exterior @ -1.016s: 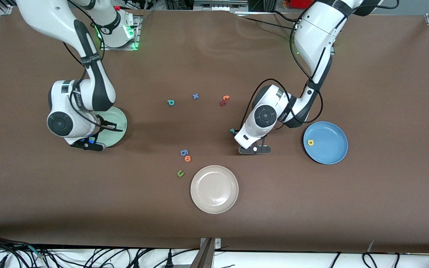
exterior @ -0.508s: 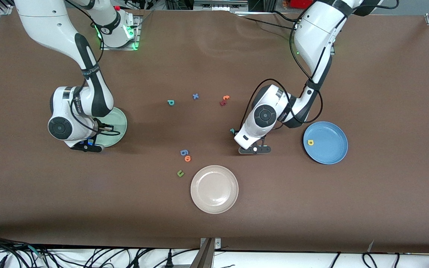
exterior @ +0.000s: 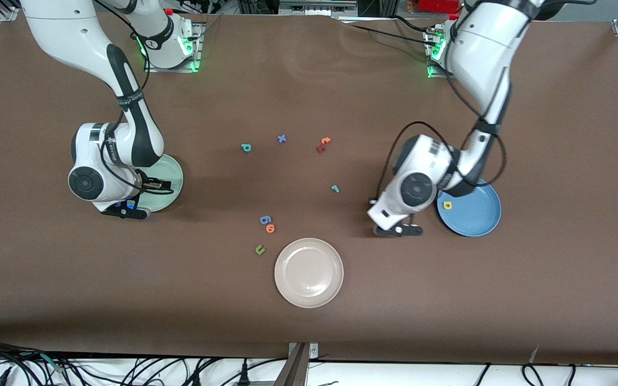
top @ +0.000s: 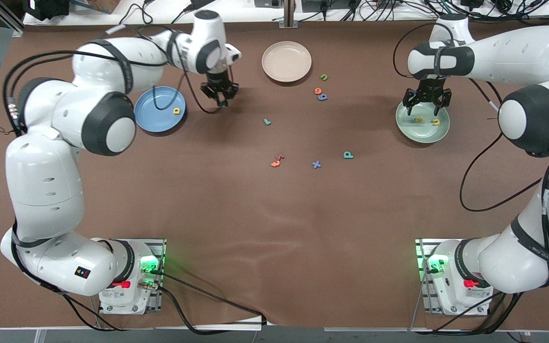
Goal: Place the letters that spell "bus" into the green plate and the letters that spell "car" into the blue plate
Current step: 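Drop the teal c on the blue plate while the right gripper reaches teal d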
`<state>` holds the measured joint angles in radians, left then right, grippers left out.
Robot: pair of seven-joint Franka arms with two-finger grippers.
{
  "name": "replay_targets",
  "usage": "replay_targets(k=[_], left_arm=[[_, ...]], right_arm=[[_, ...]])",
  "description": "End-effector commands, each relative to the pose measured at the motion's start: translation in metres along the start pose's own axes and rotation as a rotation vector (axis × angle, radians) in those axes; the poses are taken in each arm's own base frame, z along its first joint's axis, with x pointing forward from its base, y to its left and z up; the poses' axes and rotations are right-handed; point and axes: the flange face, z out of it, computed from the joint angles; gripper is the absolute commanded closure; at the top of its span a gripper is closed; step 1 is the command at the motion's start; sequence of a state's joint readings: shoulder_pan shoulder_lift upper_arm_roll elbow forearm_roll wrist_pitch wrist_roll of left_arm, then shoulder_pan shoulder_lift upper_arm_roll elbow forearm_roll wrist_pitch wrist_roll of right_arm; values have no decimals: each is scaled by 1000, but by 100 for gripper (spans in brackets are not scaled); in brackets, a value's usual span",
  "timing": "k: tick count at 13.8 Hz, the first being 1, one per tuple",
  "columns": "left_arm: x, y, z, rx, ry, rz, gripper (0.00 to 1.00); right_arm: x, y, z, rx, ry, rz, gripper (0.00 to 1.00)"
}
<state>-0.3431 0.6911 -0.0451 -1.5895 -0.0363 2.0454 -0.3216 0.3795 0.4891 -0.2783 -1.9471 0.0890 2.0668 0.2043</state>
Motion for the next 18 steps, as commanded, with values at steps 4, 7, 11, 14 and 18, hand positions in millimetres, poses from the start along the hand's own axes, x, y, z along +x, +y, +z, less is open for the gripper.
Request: replay_targets(k=[4,7,11,14,18], left_arm=[[-5,-110,-28,1,-165,204,87],[-6,-136,-20,27,-202,255,87],[-6,-184,-12,42,-253,303,88],[-9,-208,-6,24,-278,333,88],[-11,-215,14,58,-320,346,74]], right_arm=[[-66,-97,-57,55,-7,177,2],[-99,-158,-59,64,1,213,2],[-135,-205,-36,85,17,320,2],[-150,-217,-8,122,52,347,3],[-163,-213,28,147,80,353,4]])
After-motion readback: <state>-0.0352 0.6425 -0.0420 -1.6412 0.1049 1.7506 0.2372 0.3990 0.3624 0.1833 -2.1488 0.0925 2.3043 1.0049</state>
